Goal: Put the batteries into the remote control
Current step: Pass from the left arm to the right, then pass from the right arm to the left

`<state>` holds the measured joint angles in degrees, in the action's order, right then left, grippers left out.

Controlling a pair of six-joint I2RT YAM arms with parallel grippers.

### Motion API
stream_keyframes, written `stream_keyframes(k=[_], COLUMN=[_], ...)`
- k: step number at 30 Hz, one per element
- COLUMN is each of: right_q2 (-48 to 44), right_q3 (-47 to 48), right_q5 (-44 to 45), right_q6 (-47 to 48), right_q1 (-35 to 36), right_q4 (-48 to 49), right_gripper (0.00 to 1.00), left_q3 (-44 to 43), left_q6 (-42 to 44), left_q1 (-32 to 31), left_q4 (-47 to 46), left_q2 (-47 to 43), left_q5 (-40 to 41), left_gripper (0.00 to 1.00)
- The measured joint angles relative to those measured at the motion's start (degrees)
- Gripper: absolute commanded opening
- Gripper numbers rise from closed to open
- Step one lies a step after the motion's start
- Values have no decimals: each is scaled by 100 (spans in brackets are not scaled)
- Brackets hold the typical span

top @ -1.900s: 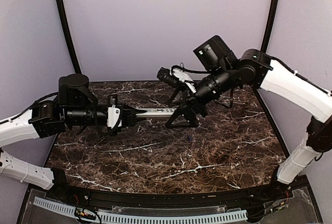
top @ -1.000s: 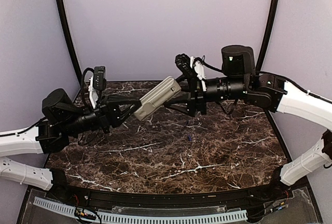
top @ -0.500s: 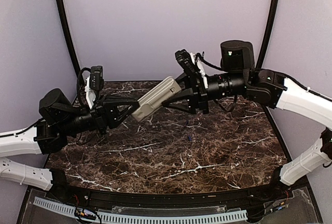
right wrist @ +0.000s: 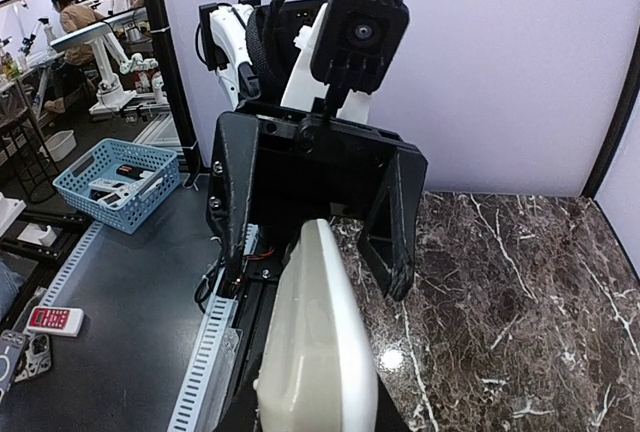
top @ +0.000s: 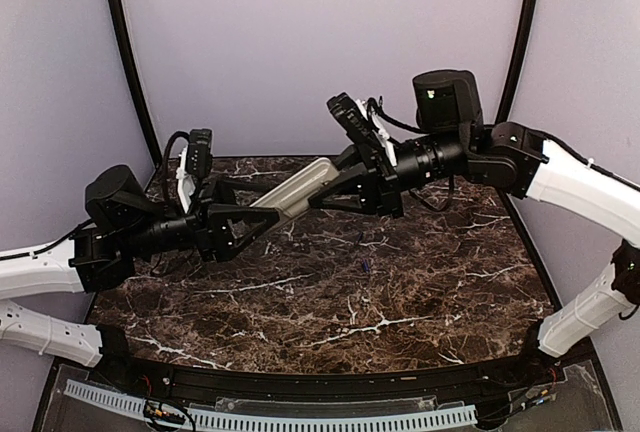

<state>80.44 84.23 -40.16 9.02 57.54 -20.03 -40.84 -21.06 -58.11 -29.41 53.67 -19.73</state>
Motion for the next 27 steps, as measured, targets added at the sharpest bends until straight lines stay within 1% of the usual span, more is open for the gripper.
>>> stream_keyframes(k=[2, 3, 4, 5, 6, 7, 9, 10, 11, 13, 14, 16, 19, 24, 26, 27], right_q2=[85, 125, 157, 197, 214, 229, 232, 232, 232, 229, 227, 227, 227, 227, 227, 227], right_q3=[61, 96, 129, 170, 195, 219, 227, 236, 243, 251, 262, 299, 356, 402, 404, 404], right_q5=[61, 96, 122, 142, 149, 157, 168, 168, 162, 74, 83, 144, 195, 221, 227, 229], right_q6=[46, 61, 76, 92, 98, 101, 107, 111, 101, 98, 105, 131, 146, 157, 164, 164], right_q1=[11, 11, 9, 9, 11, 11, 11, 11, 11, 9, 11, 17, 15, 11, 11, 11], right_q4=[-116, -181, -243, -317, -369, -413, -442, -461, -481, -575, -599, -636, -693, -721, -723, -723], right_gripper=[5, 5, 5, 6, 6, 6, 6, 6, 6, 6, 6, 5, 5, 5, 5, 5], left_q3=[-87, -133, -166, -210, -254, -310, -396, -417, -424, -424, -424, -424, -422, -422, -424, -424], left_q6=[133, 212, 269, 345, 398, 470, 577, 592, 647, 752, 752, 756, 743, 802, 833, 846], left_q1=[2, 2, 2, 2, 4, 4, 2, 4, 4, -15, -24, -22, -2, -2, -2, 0], left_q4=[254, 407, 516, 645, 739, 841, 951, 977, 988, 1003, 1029, 1104, 1283, 1495, 1547, 1587], left_q2=[109, 146, 166, 177, 186, 192, 192, 192, 192, 181, 175, 164, 109, -96, -118, -109], left_q5=[7, 7, 7, 11, 22, 28, 46, 50, 11, -76, -83, -66, -50, 57, 76, 85], left_gripper=[73, 65, 60, 50, 44, 34, 24, 22, 23, 33, 39, 43, 42, 32, 31, 33])
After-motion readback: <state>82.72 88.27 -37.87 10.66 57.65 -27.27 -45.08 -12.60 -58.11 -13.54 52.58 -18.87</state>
